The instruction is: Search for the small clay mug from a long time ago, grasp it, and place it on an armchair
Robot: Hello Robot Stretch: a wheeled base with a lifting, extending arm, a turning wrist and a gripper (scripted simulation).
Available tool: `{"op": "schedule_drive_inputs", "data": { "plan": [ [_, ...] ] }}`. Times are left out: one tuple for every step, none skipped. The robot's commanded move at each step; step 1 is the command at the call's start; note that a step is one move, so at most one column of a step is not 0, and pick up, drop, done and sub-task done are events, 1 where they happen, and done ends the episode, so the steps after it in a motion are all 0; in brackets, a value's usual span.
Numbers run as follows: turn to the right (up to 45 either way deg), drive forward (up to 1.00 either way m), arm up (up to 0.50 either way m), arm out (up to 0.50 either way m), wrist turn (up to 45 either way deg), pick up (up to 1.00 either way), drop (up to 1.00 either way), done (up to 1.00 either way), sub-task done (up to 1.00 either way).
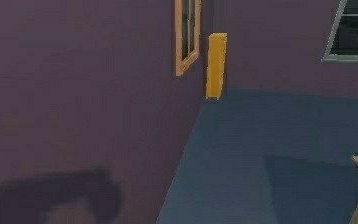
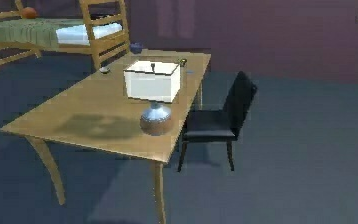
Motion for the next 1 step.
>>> {"op": "schedule_drive_inputs", "data": {
  "plan": [
    [12.0,0.0,0.0,0.0,0.0,0.0,0.0,0.0,0.0]
  ]
}}
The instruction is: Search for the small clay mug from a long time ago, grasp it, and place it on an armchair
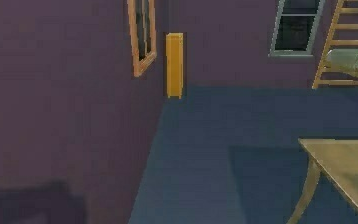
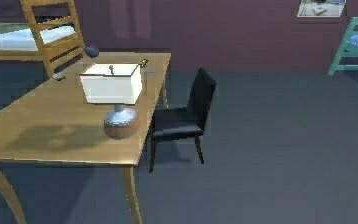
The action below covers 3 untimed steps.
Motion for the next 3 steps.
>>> {"op": "schedule_drive_inputs", "data": {
  "plan": [
    [0.0,1.0,0.0,0.0,0.0,0.0,0.0,0.0,0.0],
    [6.0,0.0,0.0,0.0,0.0,0.0,0.0,0.0,0.0],
    [0.0,0.35,0.0,0.0,0.0,0.0,0.0,0.0,0.0]
  ]
}}
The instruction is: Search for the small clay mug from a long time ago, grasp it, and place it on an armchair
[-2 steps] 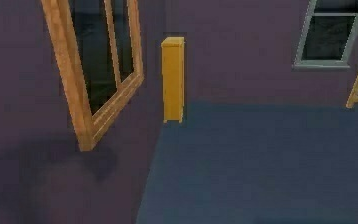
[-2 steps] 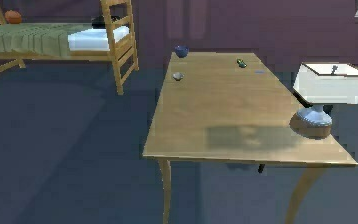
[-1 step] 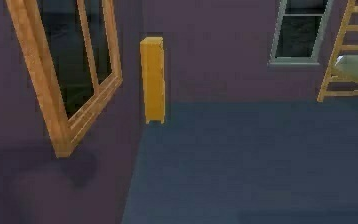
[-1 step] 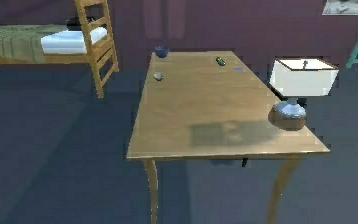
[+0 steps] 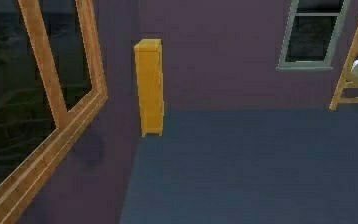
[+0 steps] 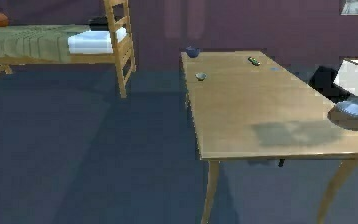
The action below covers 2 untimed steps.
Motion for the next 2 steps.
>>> {"op": "schedule_drive_inputs", "data": {
  "plan": [
    [45.0,0.0,0.0,0.0,0.0,0.0,0.0,0.0,0.0],
    [12.0,0.0,0.0,0.0,0.0,0.0,0.0,0.0,0.0]
  ]
}}
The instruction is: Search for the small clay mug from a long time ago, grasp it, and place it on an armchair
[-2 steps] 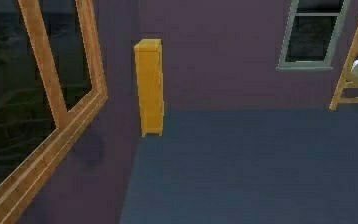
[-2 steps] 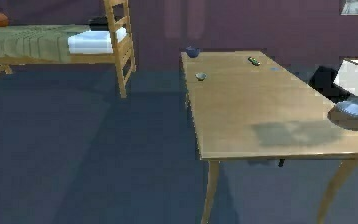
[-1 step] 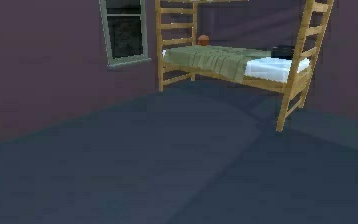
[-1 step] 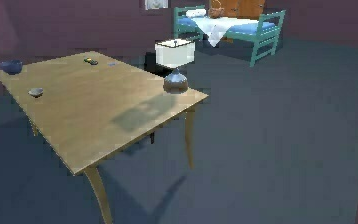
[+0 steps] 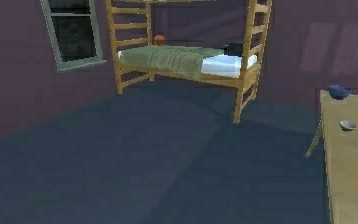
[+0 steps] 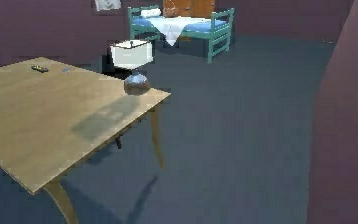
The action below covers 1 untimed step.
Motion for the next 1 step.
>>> {"op": "schedule_drive_inputs", "data": {
  "plan": [
    [3.0,0.0,0.0,0.0,0.0,0.0,0.0,0.0,0.0]
  ]
}}
